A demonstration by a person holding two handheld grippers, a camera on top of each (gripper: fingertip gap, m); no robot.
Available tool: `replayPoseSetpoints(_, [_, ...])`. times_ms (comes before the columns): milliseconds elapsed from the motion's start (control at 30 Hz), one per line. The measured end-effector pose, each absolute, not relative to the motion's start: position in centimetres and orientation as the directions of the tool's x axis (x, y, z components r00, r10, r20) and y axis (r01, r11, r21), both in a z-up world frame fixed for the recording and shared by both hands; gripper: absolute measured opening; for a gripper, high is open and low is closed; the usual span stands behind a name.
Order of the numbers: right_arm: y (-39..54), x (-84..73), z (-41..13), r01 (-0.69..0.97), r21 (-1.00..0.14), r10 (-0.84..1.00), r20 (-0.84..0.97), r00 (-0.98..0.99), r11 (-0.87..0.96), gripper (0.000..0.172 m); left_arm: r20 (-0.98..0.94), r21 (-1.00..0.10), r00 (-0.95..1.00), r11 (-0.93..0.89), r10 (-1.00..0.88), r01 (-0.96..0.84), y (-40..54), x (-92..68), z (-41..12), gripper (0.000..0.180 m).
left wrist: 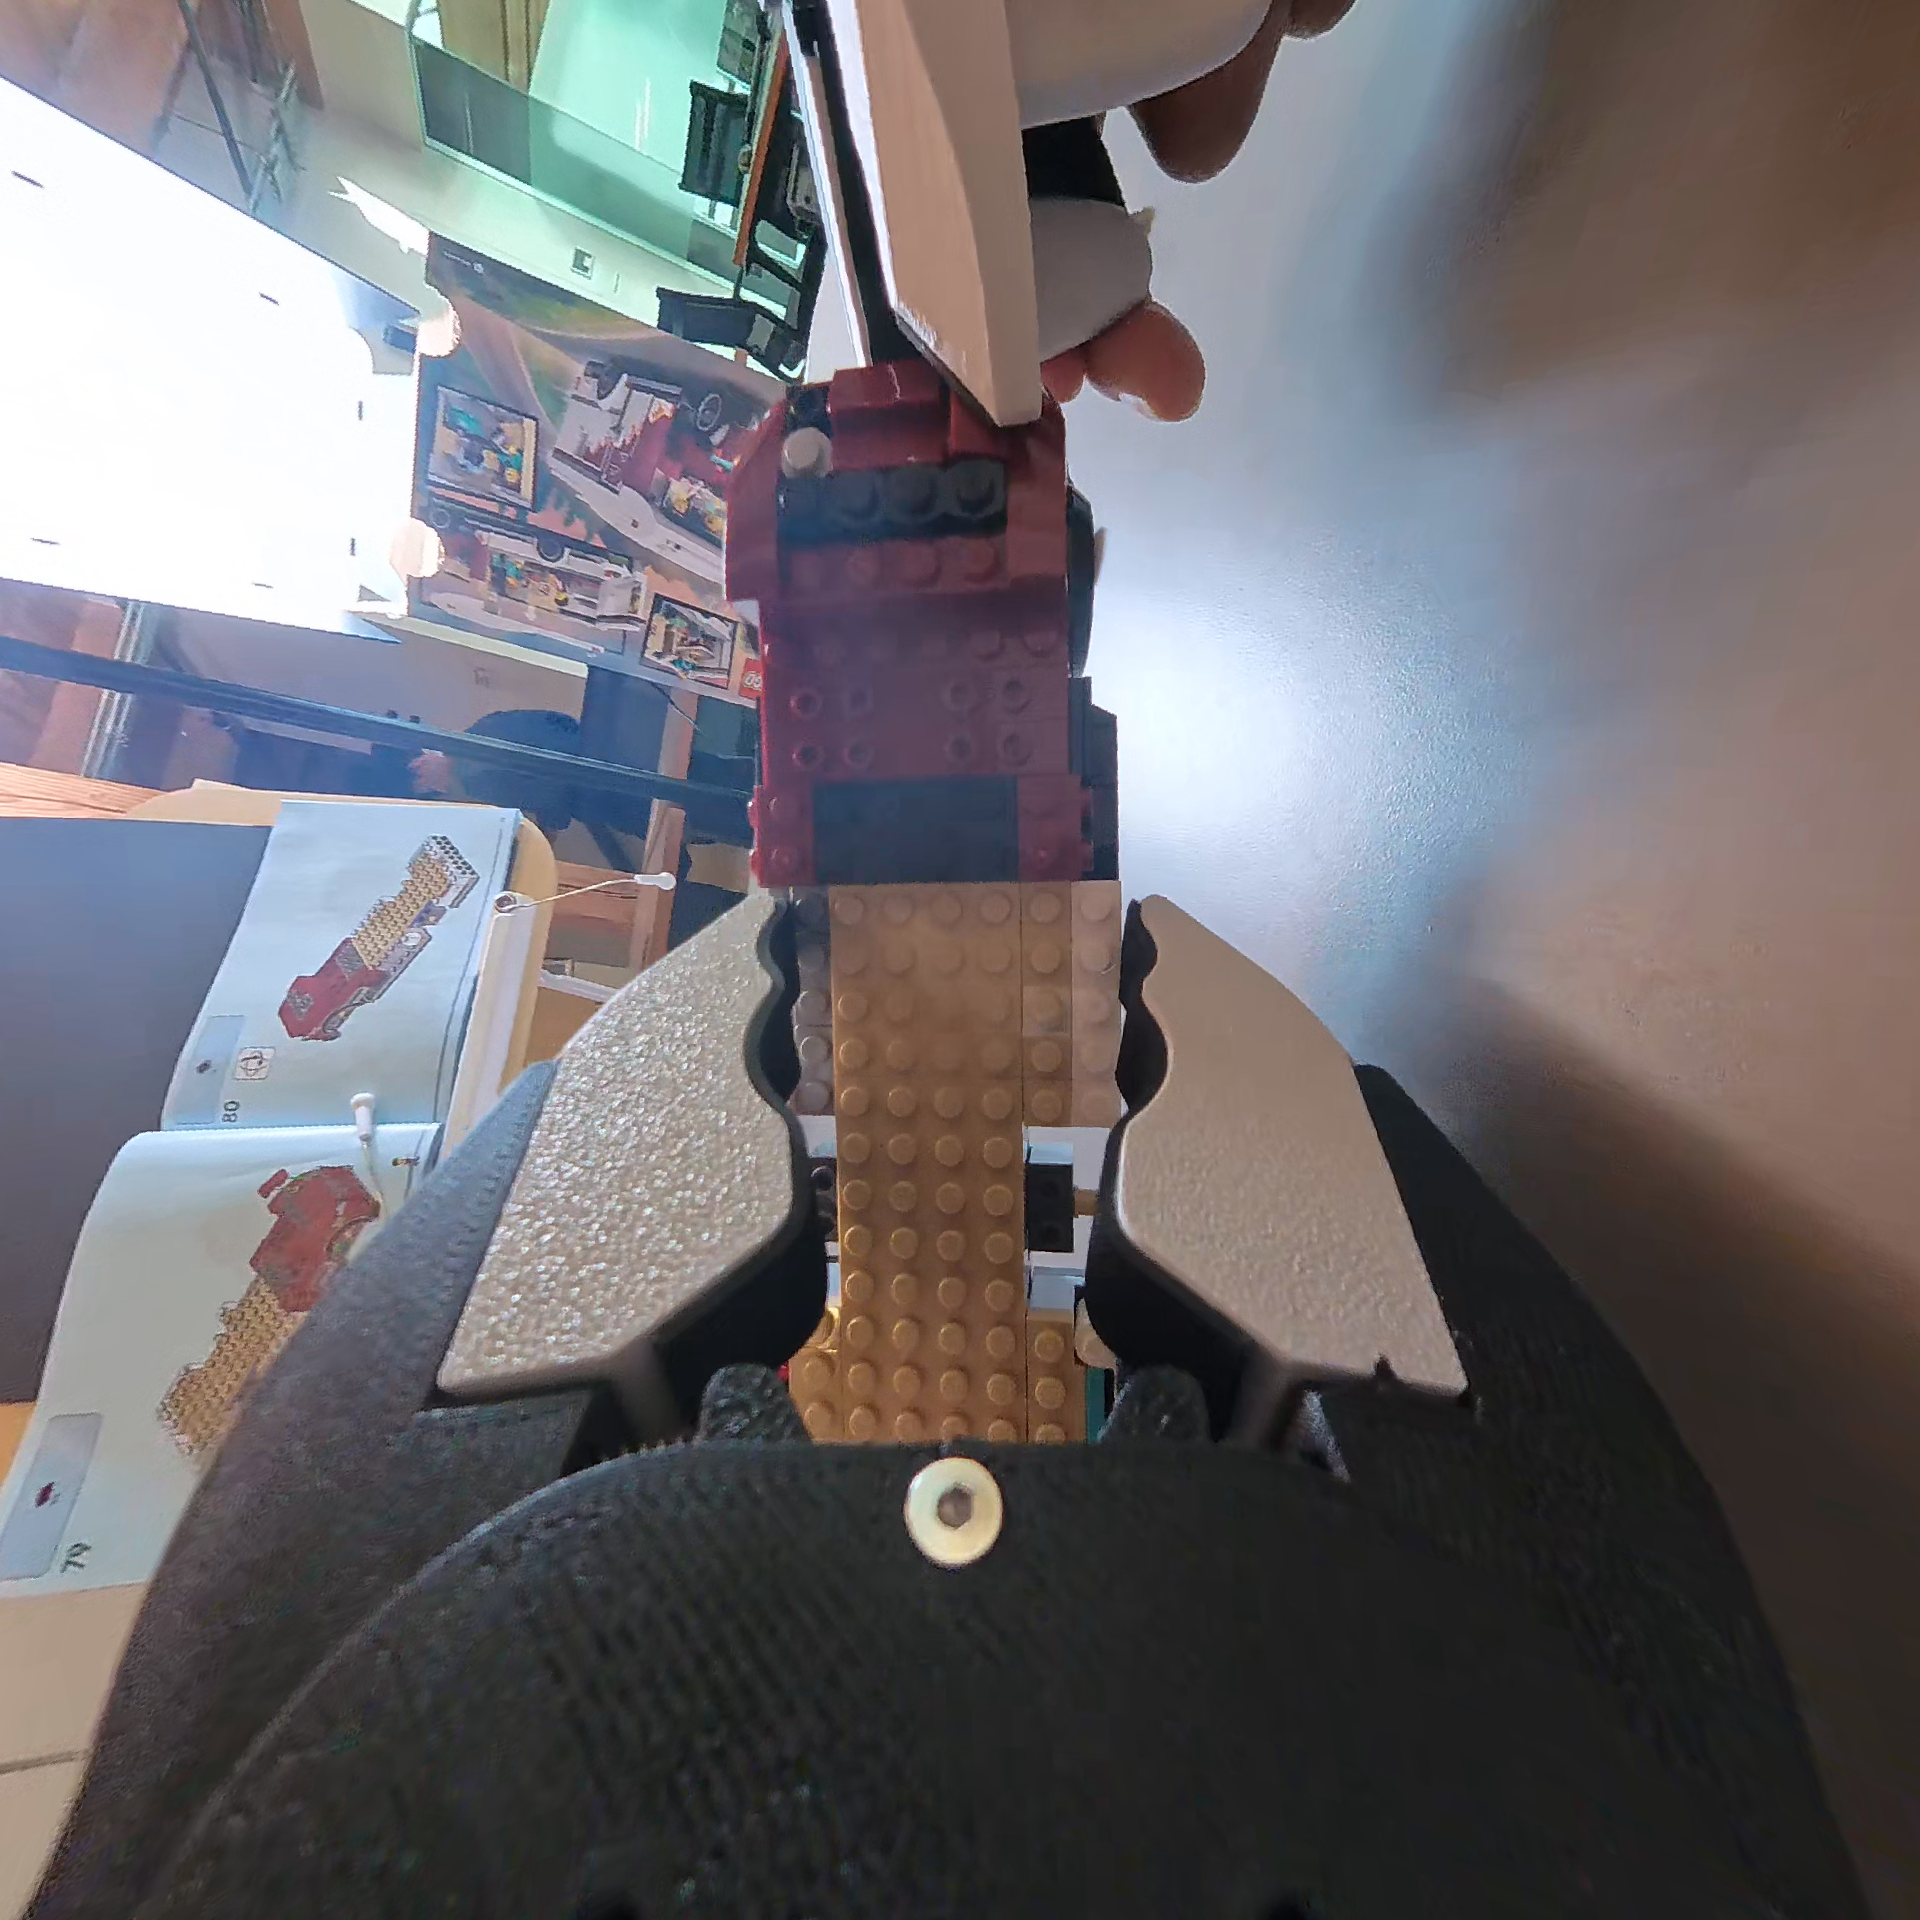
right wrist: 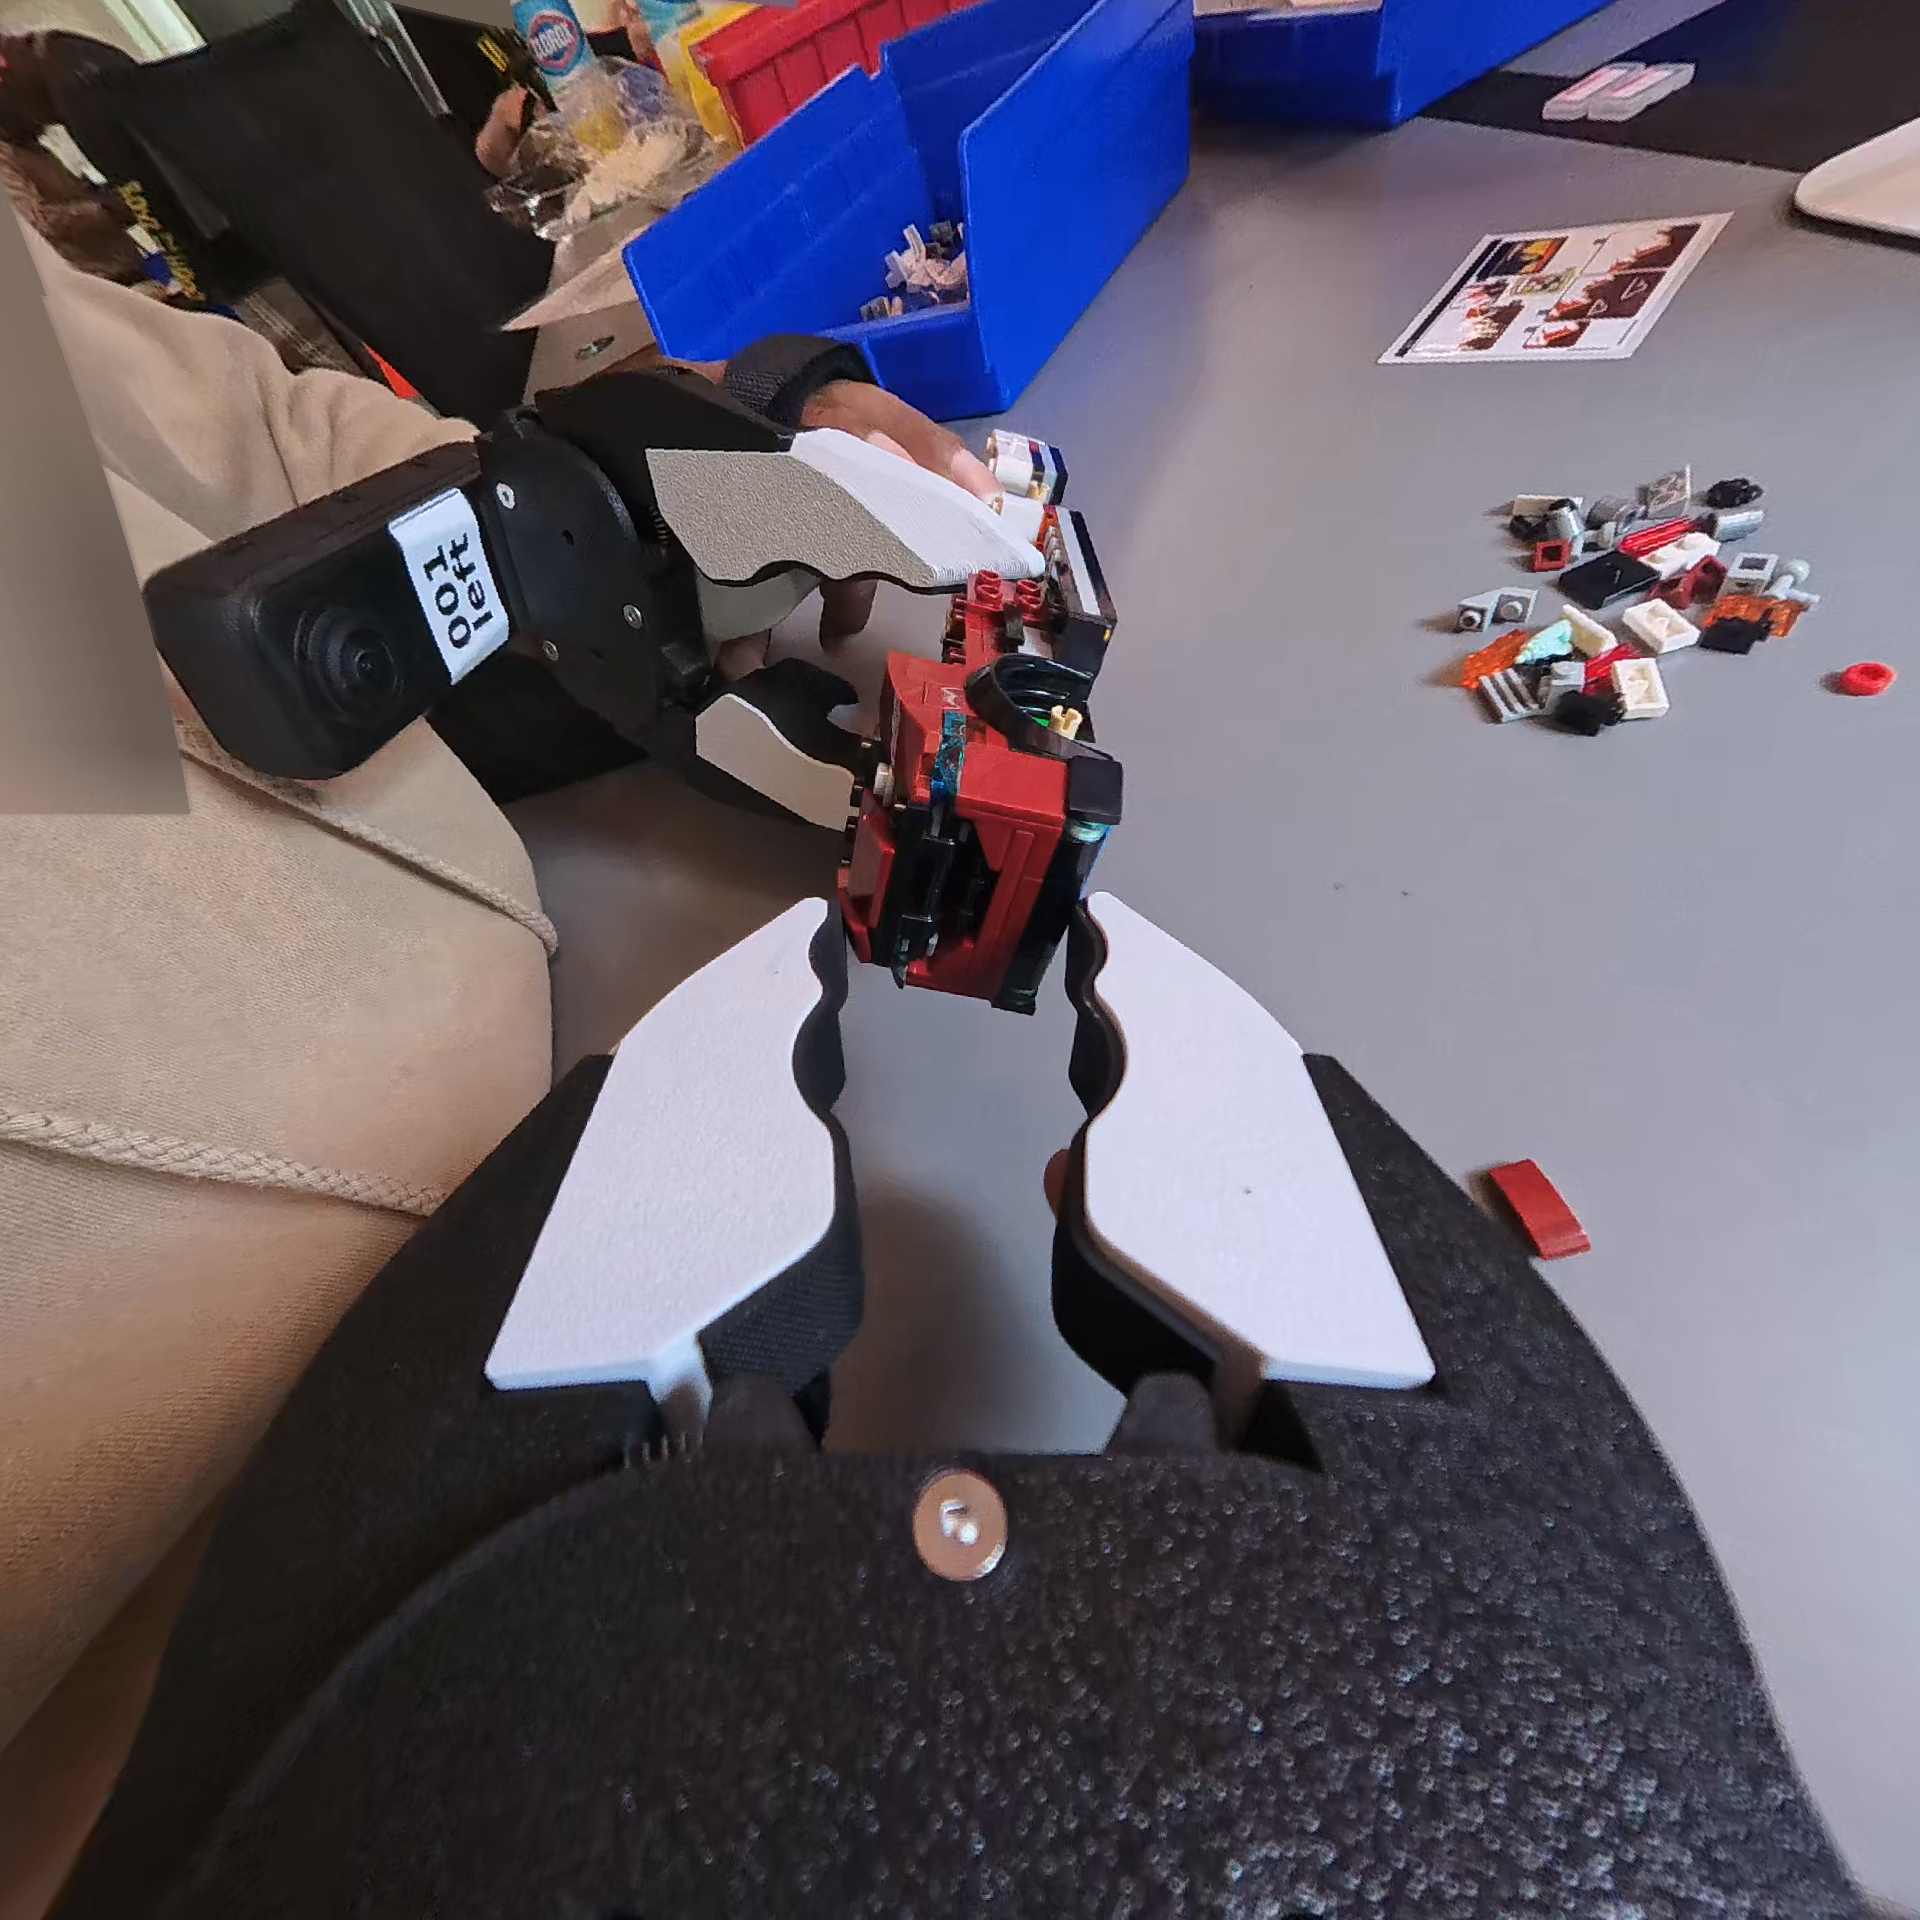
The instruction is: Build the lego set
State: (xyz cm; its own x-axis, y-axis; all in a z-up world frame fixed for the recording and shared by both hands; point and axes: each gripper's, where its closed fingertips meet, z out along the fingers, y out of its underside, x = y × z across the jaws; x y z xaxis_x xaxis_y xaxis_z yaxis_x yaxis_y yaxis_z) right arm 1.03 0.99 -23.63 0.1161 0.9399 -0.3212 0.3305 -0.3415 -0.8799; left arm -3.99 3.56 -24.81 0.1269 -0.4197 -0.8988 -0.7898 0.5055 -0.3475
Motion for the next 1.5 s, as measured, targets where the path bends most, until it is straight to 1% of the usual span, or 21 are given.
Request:
replayPoseSetpoints(100, [1.2, 1.1, -23.6, 0.324, -0.872, 0.930, -0.352, 0.106, -0.367, 0.042, -0.872, -0.394, 0.151, 0.484, -0.466, -0.781, 3.6, -3.9, -25.0, 0.060])
replayPoseSetpoints(167, [1.3, 1.0, -23.6, 0.323, -0.867, 0.925, -0.367, 0.104, -0.380, 0.042, -0.824, -0.460, 0.186, 0.441, -0.535, -0.771, 3.6, -3.9, -25.3, 0.060])
replayPoseSetpoints(200, [1.3, 1.0, -23.7, 0.331, -0.858, 0.919, -0.380, 0.106, -0.393, 0.046, -0.804, -0.482, 0.197, 0.422, -0.561, -0.768, 3.7, -4.0, -25.4, 0.060])
replayPoseSetpoints(300, [1.5, 1.0, -24.4, 0.367, -0.813, 0.890, -0.439, 0.126, -0.453, 0.055, -0.752, -0.518, 0.202, 0.374, -0.627, -0.769, 3.8, -3.9, -26.0, 0.060])
replayPoseSetpoints(400, [1.9, 1.0, -24.9, 0.372, -0.767, 0.849, -0.504, 0.156, -0.523, 0.055, -0.682, -0.548, 0.197, 0.315, -0.704, -0.775, 3.8, -3.8, -26.4, 0.060])
replayPoseSetpoints(500, [2.3, 1.0, -24.6, 0.336, -0.740, 0.810, -0.565, 0.158, -0.582, 0.052, -0.658, -0.564, 0.204, 0.295, -0.725, -0.771, 4.0, -3.8, -26.4, 0.060])
replayPoseSetpoints(567, [2.6, 1.0, -24.2, 0.299, -0.731, 0.787, -0.598, 0.151, -0.613, 0.044, -0.687, -0.553, 0.207, 0.316, -0.697, -0.771, 4.1, -3.8, -26.0, 0.060])
replayPoseSetpoints(633, [2.6, 1.0, -23.9, 0.281, -0.743, 0.792, -0.592, 0.149, -0.608, 0.043, -0.748, -0.504, 0.191, 0.356, -0.636, -0.787, 4.2, -3.8, -25.7, 0.060])
replayPoseSetpoints(767, [2.4, 1.0, -23.0, 0.242, -0.823, 0.858, -0.491, 0.152, -0.514, 0.042, -0.845, -0.420, 0.171, 0.431, -0.507, -0.798, 4.3, -3.8, -24.4, 0.060])
replayPoseSetpoints(867, [2.2, 1.0, -21.8, 0.198, -0.890, 0.910, -0.386, 0.149, -0.410, 0.042, -0.894, -0.365, 0.160, 0.475, -0.419, -0.800, 4.3, -3.7, -23.0, 0.060])
replayPoseSetpoints(1000, [2.0, 1.0, -20.7, 0.150, -0.930, 0.937, -0.314, 0.156, -0.336, 0.042, -0.929, -0.309, 0.144, 0.502, -0.341, -0.808, 4.2, -3.8, -21.7, 0.060])
replayPoseSetpoints(1167, [1.8, 0.8, -20.4, 0.139, -0.943, 0.947, -0.280, 0.157, -0.302, 0.042, -0.940, -0.287, 0.136, 0.515, -0.312, -0.807, 4.1, -3.9, -21.3, 0.060])
replayPoseSetpoints(1400, [1.8, 0.7, -20.1, 0.157, -0.957, 0.961, -0.216, 0.170, -0.243, 0.043, -0.938, -0.304, 0.153, 0.525, -0.312, -0.795, 4.1, -4.0, -21.2, 0.060])
replayPoseSetpoints(1500, [1.5, 0.7, -20.0, 0.160, -0.965, 0.970, -0.184, 0.157, -0.209, 0.049, -0.938, -0.307, 0.158, 0.527, -0.309, -0.792, 4.0, -4.0, -21.1, 0.060])
